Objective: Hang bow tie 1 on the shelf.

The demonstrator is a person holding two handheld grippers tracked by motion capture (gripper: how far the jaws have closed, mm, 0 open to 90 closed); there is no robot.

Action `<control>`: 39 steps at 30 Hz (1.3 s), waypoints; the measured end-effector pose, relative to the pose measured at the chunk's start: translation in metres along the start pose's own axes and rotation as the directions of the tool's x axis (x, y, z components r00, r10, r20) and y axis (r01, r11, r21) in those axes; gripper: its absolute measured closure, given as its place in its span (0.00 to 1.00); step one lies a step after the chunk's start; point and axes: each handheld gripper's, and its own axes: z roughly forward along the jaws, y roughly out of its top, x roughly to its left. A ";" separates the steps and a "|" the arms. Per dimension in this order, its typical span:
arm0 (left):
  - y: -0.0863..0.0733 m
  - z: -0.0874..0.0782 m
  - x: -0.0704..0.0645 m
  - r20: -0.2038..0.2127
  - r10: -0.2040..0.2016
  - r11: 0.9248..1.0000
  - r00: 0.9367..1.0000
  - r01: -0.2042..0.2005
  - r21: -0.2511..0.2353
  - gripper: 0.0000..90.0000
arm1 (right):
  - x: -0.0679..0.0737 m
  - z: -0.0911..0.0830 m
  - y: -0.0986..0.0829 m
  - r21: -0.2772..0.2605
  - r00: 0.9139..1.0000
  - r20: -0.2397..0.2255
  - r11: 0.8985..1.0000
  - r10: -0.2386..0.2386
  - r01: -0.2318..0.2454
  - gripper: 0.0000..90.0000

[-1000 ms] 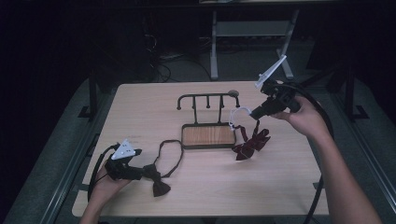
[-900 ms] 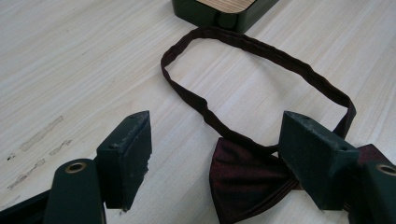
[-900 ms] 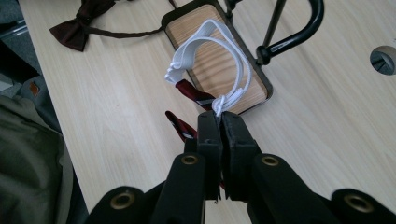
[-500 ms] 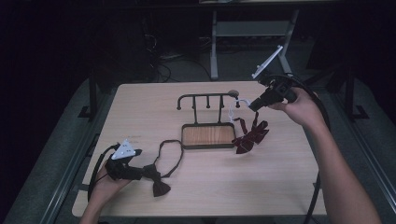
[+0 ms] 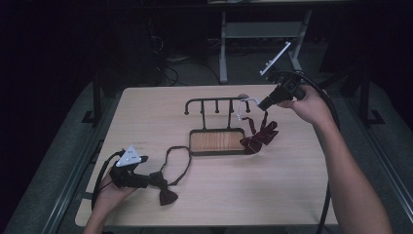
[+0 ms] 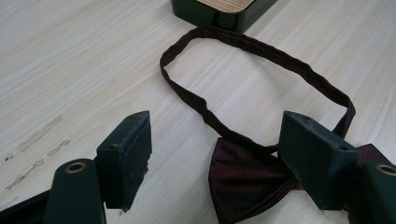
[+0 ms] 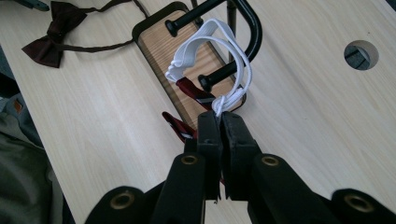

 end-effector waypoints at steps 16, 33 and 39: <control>0.001 -0.001 -0.001 0.009 0.001 1.000 1.000 -0.001 -0.008 0.29 | -0.016 0.011 0.001 0.018 0.999 0.000 0.999 0.048 -0.048 0.95; 0.001 -0.001 -0.001 0.006 0.005 1.000 1.000 -0.005 -0.007 0.29 | -0.020 0.015 -0.003 0.021 0.998 -0.005 0.998 0.060 -0.059 0.92; 0.001 -0.001 -0.001 0.006 0.004 1.000 1.000 -0.004 -0.003 0.29 | -0.020 0.015 -0.008 0.015 0.998 -0.015 0.998 0.059 -0.058 0.91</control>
